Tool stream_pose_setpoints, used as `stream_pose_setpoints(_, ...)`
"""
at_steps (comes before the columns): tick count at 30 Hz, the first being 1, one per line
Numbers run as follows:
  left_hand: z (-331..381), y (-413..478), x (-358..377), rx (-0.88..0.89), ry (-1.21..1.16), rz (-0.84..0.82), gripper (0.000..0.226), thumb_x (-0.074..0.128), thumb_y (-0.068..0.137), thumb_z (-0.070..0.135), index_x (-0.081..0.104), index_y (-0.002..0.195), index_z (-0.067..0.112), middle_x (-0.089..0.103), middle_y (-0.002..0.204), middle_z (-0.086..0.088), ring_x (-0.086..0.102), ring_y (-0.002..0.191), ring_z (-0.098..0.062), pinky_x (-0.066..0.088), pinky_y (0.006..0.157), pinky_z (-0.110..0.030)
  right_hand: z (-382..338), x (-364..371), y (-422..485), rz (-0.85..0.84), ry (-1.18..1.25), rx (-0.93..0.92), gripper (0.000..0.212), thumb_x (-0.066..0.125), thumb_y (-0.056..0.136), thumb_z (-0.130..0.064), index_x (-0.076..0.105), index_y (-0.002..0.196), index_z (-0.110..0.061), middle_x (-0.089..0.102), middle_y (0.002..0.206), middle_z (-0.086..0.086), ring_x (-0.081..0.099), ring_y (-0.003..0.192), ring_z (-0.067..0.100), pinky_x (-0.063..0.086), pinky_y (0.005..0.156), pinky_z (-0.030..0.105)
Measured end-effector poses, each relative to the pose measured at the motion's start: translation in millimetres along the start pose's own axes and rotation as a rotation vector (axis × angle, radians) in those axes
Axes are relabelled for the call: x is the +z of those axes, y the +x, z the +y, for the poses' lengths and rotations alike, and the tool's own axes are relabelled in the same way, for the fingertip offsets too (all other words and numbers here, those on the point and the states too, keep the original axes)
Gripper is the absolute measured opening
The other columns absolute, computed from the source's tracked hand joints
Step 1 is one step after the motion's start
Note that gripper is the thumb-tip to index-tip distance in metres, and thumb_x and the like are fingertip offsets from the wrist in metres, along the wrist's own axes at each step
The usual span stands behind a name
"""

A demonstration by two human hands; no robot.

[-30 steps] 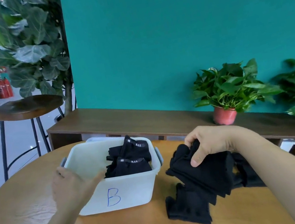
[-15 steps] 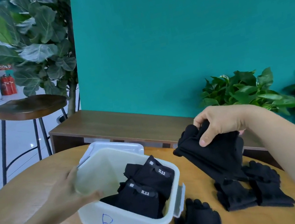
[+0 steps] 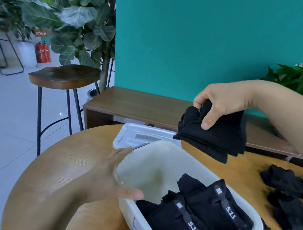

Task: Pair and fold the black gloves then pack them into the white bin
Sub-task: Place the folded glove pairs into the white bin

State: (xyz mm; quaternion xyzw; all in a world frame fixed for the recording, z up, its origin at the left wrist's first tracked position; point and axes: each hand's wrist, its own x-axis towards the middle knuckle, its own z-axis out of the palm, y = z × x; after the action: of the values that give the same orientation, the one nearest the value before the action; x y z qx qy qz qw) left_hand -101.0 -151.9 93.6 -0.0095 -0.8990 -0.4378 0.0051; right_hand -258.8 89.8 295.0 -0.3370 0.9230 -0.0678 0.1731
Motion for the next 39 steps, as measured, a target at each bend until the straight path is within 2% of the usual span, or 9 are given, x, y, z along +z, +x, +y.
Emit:
stream_pose_setpoints(2,-1.5,-1.6,0.2,0.018,-0.048,-0.013,0.124,0.079,0.043,0.074,0.017,0.147,0.05,0.017,0.14,0.046,0.022,0.125,0.027,0.027,0.097,-0.006,-14.7,7.0,16.7,-0.019,-0.039,-0.055,0.023,0.084,0.072,-0.013,0.069,0.089,-0.017,0.071,0.072,-0.004,0.067,0.068,0.016,0.057,0.067,0.035)
stream_pose_setpoints(3,-2.9,-1.8,0.2,0.027,-0.054,0.003,0.127,0.078,0.04,0.076,0.017,0.148,0.05,0.017,0.14,0.046,0.021,0.125,0.028,0.026,0.097,-0.006,-21.4,11.6,23.9,-0.032,-0.056,-0.078,0.023,0.083,0.073,-0.013,0.068,0.088,-0.018,0.07,0.071,-0.006,0.067,0.067,0.014,0.057,0.066,0.034)
stream_pose_setpoints(7,-10.1,-2.8,2.8,-0.002,-0.093,-0.001,0.136,0.077,0.038,0.081,0.012,0.153,0.046,0.015,0.153,0.035,0.018,0.141,0.008,0.022,0.109,-0.021,-41.3,36.5,47.5,-0.102,-0.133,-0.164,0.023,0.083,0.073,-0.016,0.066,0.086,-0.023,0.069,0.074,-0.008,0.067,0.071,0.014,0.057,0.065,0.033)
stream_pose_setpoints(14,-13.1,-3.0,4.8,-0.002,-0.144,0.024,0.139,0.077,0.035,0.085,0.016,0.153,0.044,0.025,0.152,0.033,0.026,0.139,0.009,0.03,0.116,-0.031,-50.8,83.0,71.2,-0.194,-0.245,-0.273,0.03,0.082,0.075,-0.022,0.056,0.089,-0.029,0.059,0.085,-0.008,0.059,0.079,0.018,0.05,0.067,0.032)
stream_pose_setpoints(21,-15.8,-5.7,8.6,0.014,-0.177,0.054,0.135,0.075,0.035,0.084,0.016,0.151,0.048,0.019,0.147,0.042,0.016,0.133,0.025,0.022,0.107,-0.016,-47.9,118.5,89.3,-0.301,-0.194,-0.333,0.029,0.082,0.076,-0.019,0.059,0.094,-0.024,0.061,0.085,-0.002,0.057,0.077,0.018,0.046,0.067,0.031)
stream_pose_setpoints(26,-17.9,-5.1,11.4,-0.002,-0.188,0.065,0.132,0.075,0.035,0.084,0.018,0.149,0.051,0.021,0.147,0.043,0.018,0.133,0.024,0.023,0.109,-0.018,-39.3,127.6,92.4,-0.337,-0.175,-0.34,0.029,0.082,0.076,-0.02,0.058,0.091,-0.028,0.059,0.081,-0.002,0.055,0.073,0.017,0.046,0.065,0.031)
stream_pose_setpoints(31,-17.0,-7.4,9.9,0.0,-0.163,0.059,0.13,0.073,0.034,0.086,0.016,0.147,0.056,0.017,0.144,0.048,0.014,0.131,0.028,0.021,0.106,-0.015,-36.6,157.1,98.2,-0.387,-0.169,-0.383,0.028,0.082,0.076,-0.018,0.059,0.09,-0.026,0.062,0.09,0.001,0.059,0.083,0.021,0.051,0.072,0.037)
stream_pose_setpoints(36,-16.9,-7.7,9.3,0.006,-0.151,0.062,0.129,0.072,0.032,0.088,0.015,0.144,0.059,0.018,0.143,0.05,0.014,0.131,0.028,0.023,0.103,-0.012,-39.6,168.7,103.5,-0.43,-0.206,-0.408,0.031,0.081,0.077,-0.017,0.062,0.102,-0.019,0.06,0.089,-0.004,0.053,0.075,0.008,0.046,0.068,0.025)
stream_pose_setpoints(39,-16.2,-7.6,9.4,0.013,-0.166,0.063,0.125,0.076,0.034,0.08,0.016,0.142,0.061,0.019,0.138,0.054,0.015,0.128,0.031,0.025,0.096,-0.002,-43.6,176.0,105.6,-0.44,-0.236,-0.442,0.033,0.08,0.077,-0.017,0.062,0.105,-0.017,0.062,0.097,0.002,0.055,0.082,0.015,0.051,0.073,0.035)
